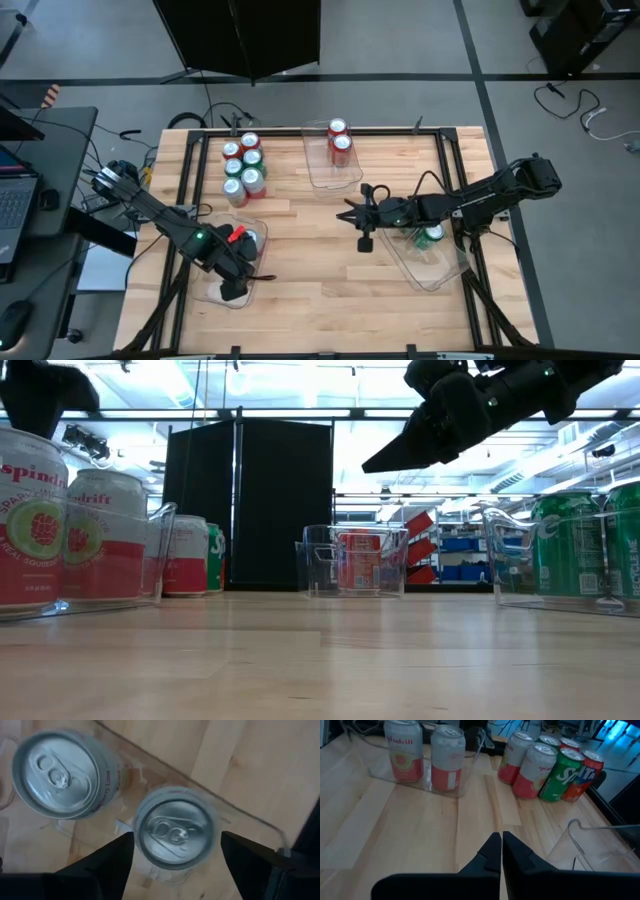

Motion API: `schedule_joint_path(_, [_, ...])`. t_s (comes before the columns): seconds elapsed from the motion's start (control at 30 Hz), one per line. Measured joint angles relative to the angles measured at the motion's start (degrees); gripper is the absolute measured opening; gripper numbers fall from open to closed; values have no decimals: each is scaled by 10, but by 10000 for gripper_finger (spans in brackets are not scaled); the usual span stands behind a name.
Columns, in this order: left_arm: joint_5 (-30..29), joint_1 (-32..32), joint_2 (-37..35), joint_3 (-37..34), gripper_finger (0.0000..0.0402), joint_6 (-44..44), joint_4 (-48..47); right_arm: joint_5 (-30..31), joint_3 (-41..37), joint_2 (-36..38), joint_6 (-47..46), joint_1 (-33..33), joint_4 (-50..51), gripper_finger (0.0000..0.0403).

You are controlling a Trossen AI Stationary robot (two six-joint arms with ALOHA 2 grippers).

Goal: Sort soda cans
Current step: Put the white soda can into the bottom left transparent bin, then put the orange soda can into the top transparent bin

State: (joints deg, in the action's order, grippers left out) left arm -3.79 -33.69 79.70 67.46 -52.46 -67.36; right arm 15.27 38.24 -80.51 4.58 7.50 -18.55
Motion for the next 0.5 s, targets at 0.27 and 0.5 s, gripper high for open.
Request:
schedule_joint_path(0.27, [-44,0,0,67,230,30,-33,-13,0,0,1,0,-38,2])
schedule_joint_path(0.5, [-82,26,2,76,185,10,-45,-16,0,0,1,-3,-58,3])
